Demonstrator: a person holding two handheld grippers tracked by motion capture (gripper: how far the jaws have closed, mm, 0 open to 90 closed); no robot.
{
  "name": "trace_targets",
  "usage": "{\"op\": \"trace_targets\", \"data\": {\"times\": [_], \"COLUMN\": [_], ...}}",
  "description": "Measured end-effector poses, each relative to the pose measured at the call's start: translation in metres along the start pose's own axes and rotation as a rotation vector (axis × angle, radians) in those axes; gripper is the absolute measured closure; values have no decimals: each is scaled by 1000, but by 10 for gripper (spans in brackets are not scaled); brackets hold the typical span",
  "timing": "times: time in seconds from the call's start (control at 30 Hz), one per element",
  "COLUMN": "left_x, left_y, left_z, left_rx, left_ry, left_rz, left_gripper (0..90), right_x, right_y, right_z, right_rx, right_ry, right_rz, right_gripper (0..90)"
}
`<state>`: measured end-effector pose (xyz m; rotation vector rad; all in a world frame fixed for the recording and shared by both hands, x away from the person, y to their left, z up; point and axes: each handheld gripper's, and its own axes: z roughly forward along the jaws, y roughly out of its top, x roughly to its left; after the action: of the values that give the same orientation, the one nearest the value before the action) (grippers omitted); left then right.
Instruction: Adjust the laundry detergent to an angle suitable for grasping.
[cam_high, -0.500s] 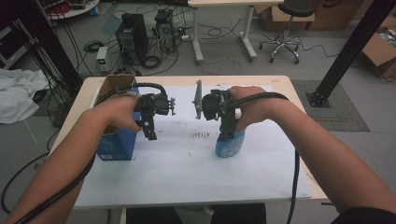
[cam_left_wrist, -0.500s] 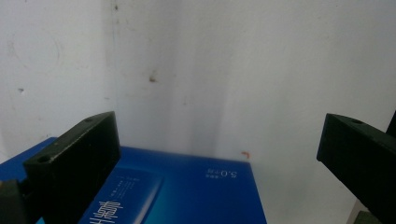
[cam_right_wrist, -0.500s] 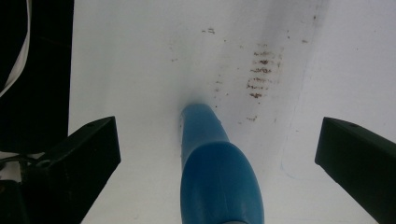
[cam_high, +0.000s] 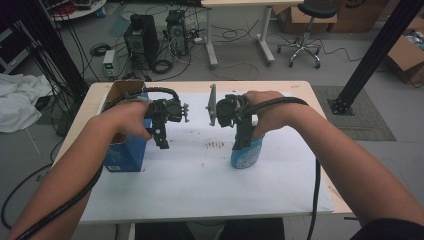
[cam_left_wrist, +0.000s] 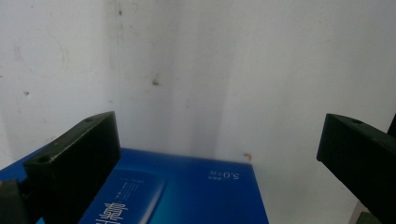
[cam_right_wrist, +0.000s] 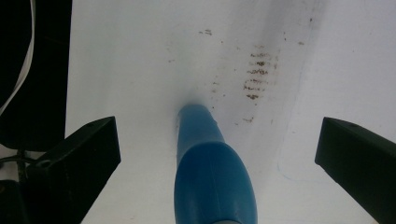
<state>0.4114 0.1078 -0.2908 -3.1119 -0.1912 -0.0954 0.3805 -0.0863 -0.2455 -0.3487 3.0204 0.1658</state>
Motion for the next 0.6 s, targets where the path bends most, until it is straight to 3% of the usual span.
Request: {"op": "trace_targets", "data": {"times": [0.6], "left_x": [-7], "left_y": [-1], "left_z": [-5], "left_rx": [7], "left_ry": [8], "left_rz": [-15], "left_gripper": [1], "right_x": [6], "right_y": [-8], "right_z": [-10], "right_rx": [-43], "right_ry": [17], "right_rz": [-24], "right_gripper": [0]}}
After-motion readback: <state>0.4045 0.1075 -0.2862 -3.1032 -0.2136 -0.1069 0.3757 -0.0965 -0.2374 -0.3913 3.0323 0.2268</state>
